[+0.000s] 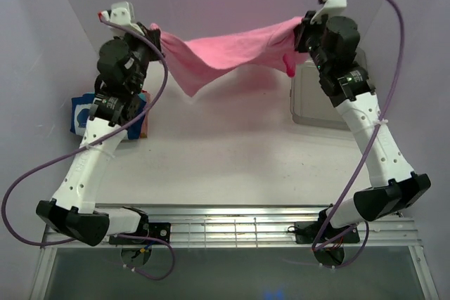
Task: Fold and stack the t-shirts
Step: Flatten out the tshirt
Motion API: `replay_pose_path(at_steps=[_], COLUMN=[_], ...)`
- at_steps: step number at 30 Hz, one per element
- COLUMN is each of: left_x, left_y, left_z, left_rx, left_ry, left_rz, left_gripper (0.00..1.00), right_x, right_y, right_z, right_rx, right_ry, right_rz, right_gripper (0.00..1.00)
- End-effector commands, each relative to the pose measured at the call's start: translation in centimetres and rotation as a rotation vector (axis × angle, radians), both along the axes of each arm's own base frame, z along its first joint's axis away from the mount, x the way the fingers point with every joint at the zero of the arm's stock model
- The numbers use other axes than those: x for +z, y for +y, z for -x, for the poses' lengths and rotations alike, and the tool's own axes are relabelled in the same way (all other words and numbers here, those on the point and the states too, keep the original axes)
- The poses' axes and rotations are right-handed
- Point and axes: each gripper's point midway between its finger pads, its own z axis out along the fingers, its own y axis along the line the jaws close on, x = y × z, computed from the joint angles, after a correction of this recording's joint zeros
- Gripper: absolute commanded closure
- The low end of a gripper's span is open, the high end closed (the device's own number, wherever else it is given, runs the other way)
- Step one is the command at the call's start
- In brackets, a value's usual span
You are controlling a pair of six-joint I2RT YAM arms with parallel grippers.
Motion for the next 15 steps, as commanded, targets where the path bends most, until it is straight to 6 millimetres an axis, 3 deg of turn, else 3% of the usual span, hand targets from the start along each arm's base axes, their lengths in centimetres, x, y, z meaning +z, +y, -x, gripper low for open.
replay_pose_path(at_steps=[1, 2, 6, 9, 11, 15], left_x=[-12.4, -14.1, -21.4, -24.3, -25.0, -27.7], left_y=[0.2, 0.5, 1.2, 1.3, 0.7, 0.7], left_z=[-1.2, -0.8, 1.7, 3.5, 4.7, 8.2], left_rx=[0.038, 0.049, 0.062, 0.051, 0.006, -0.013], left_ry=[0.262, 0.307, 0.527, 0.644, 0.689, 0.869], left_rz=[-0.091, -0.08, -0.095, -0.089, -0.084, -0.052], left_gripper=[1.0, 1.0, 1.0, 1.0, 1.0, 1.0], right_x=[-11.1, -15.3, -23.6, -27.1, -28.7, -30.5], right_y=[4.3, 4.9, 7.4, 8.5, 8.6, 8.2], right_z=[0.2, 1.0, 5.3, 8.9, 10.8, 14.6], right_rx=[0.177, 0.197, 0.246, 0.262, 0.264, 0.256], right_ry=[0.243, 0.335, 0.549, 0.665, 0.741, 0.889], right_rz=[0.047, 0.065, 0.117, 0.14, 0.162, 0.166], right_gripper=[0.92, 0.92, 0.92, 0.92, 0.92, 0.92])
